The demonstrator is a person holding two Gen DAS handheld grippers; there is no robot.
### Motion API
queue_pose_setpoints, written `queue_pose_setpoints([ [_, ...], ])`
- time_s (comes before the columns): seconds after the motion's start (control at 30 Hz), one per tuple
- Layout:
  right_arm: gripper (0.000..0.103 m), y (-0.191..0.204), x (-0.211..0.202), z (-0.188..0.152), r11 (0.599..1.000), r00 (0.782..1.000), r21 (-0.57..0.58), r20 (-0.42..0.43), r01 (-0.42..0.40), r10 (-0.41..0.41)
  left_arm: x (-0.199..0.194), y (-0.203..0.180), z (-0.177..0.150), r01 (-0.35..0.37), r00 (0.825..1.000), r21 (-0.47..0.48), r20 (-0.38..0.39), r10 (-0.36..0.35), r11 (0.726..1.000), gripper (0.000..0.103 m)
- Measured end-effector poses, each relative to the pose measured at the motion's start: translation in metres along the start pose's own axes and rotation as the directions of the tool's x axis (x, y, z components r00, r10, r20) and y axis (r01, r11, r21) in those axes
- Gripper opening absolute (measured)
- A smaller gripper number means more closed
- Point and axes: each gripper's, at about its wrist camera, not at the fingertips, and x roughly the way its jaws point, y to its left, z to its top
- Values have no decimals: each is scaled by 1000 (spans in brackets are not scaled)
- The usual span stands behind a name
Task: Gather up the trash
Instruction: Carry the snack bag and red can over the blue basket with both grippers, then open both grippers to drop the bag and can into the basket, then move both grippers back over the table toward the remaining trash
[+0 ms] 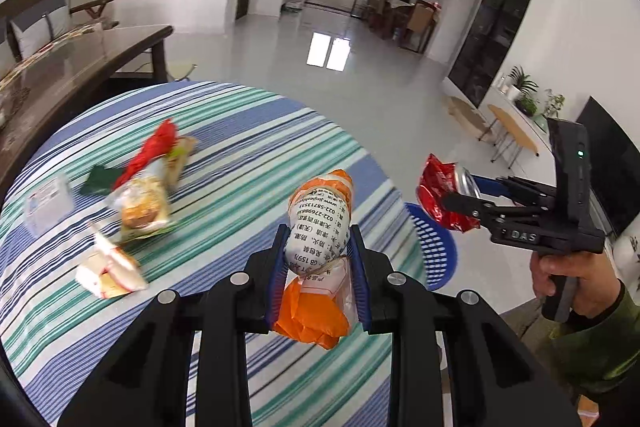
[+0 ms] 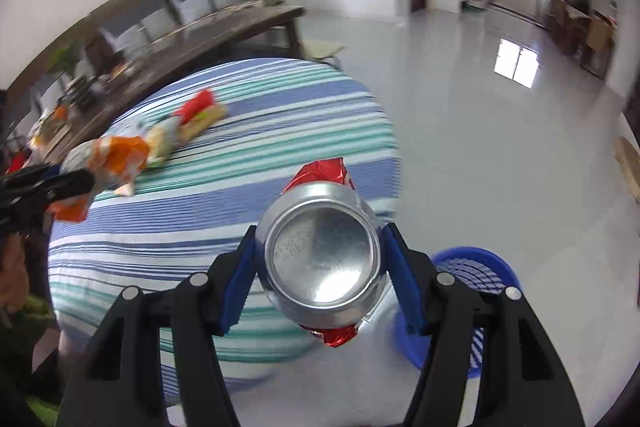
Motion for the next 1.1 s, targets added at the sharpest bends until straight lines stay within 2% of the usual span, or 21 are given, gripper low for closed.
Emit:
queue_pose_setpoints([
  [0.27,60,-124,11,-24,972,987,168,-46,161,-156,96,-119,25,147,986,71,-88,-140,987,29],
  [0.37,60,-164,21,-34,955,982,230,-67,188,-178,140,-151,28,152,983,88,-115,-141,985,30],
  [0.6,60,-218,46,-51,923,983,339,-84,185,-166,239,-187,20,160,966,49,-213,-147,986,30],
  [0.8,61,-249,68,-70,890,991,436,-91,132,-102,306,-200,10,137,960,38,-250,-124,990,33],
  [0.83,64,-254,72,-73,883,991,452,-96,127,-94,317,-202,6,128,962,38,-249,-115,991,42],
  [0.87,82,-258,75,-74,878,993,466,-94,111,-76,329,-203,3,120,961,36,-255,-107,992,58],
  [0.9,87,-263,76,-77,866,995,490,-86,94,-59,337,-202,-1,105,961,34,-261,-93,994,63],
  [1.0,87,-266,67,-75,858,996,505,-62,91,-70,345,-201,-5,88,957,32,-279,-76,996,66],
  [1.1,87,-265,54,-72,862,993,492,-41,117,-111,321,-201,-4,110,964,44,-246,-96,993,75],
])
